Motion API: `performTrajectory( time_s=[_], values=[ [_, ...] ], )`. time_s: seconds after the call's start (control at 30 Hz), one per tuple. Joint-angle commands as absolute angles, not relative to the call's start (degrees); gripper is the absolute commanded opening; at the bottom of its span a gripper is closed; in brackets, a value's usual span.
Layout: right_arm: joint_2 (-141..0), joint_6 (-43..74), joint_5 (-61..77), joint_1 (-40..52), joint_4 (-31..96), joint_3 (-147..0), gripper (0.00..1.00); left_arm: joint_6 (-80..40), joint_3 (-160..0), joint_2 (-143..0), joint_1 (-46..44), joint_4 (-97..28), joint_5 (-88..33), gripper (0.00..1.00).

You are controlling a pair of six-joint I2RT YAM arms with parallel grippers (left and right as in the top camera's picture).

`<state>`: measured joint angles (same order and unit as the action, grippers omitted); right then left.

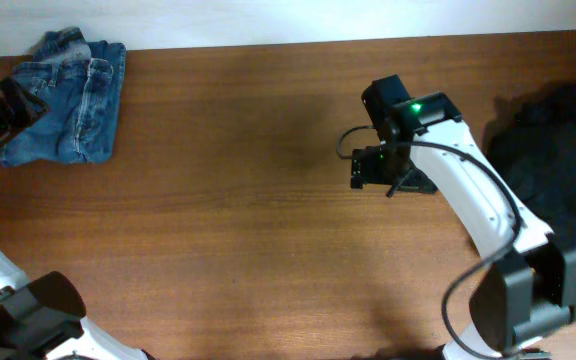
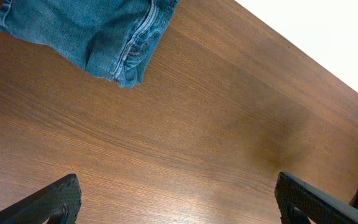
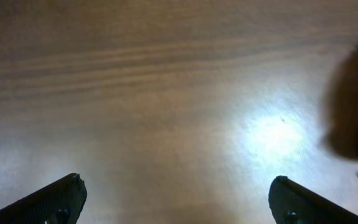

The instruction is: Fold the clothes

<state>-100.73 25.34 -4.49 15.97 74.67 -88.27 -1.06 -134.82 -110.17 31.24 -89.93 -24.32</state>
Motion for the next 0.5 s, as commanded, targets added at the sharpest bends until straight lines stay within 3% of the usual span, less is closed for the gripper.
performTrajectory(
  time_s=[0.0,0.47],
  values=[
    [-95.72,26.26,-6.7,16.16,77.28,-88.29,0.98,-0.16,-134.61,-109.06,31.11,-89.82,-24.12,0.99],
    [-71.48,28.01,-10.35,16.16,87.59,-88.29,0.99,-0.19,-134.61,-109.06,31.11,-89.82,-24.12,0.99]
  ],
)
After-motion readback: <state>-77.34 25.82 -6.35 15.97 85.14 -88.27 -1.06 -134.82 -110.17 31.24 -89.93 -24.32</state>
